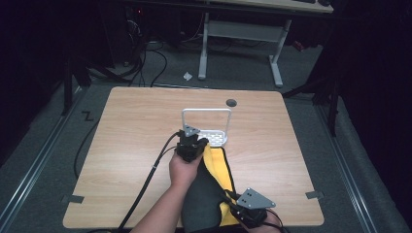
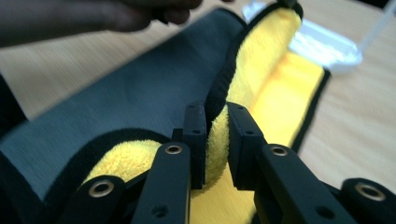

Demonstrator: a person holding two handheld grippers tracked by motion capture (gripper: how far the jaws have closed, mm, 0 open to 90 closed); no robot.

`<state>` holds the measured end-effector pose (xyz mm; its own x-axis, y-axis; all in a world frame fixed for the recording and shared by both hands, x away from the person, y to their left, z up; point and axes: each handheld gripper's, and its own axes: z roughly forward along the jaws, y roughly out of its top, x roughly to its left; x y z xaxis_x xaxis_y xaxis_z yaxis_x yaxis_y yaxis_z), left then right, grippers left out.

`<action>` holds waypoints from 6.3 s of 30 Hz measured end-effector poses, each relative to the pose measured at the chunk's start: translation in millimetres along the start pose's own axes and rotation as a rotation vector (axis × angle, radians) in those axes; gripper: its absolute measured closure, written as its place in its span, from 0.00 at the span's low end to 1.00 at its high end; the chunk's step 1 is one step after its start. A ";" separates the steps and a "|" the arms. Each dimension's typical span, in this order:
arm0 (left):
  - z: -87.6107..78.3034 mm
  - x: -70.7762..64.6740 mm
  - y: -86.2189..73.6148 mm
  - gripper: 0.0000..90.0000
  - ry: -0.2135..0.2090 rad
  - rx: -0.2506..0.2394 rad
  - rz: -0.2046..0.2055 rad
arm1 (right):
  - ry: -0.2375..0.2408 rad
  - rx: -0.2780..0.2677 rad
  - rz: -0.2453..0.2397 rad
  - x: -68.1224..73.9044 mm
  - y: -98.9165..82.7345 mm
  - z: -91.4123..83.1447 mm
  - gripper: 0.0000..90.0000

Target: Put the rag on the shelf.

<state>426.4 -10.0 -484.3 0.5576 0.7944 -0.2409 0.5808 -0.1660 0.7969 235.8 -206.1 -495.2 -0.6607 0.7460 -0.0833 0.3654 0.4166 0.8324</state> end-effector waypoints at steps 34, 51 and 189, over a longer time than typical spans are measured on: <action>-62.6 19.4 -56.3 0.57 -0.040 0.028 0.111 | -0.086 0.031 0.113 -37.1 -18.9 2.5 0.67; -83.7 21.9 -96.9 0.68 -0.083 0.061 0.157 | -0.085 0.055 0.132 -59.2 -8.6 25.0 0.80; -106.0 31.9 -27.1 0.91 -0.108 -0.203 0.065 | -0.097 -0.137 0.132 -62.8 68.2 54.2 0.89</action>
<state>365.6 81.8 -454.9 0.6568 0.7167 -0.2344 0.4161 -0.0853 0.9053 337.7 -196.4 -462.9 -0.5442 0.8388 -0.0154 0.3477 0.2422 0.9058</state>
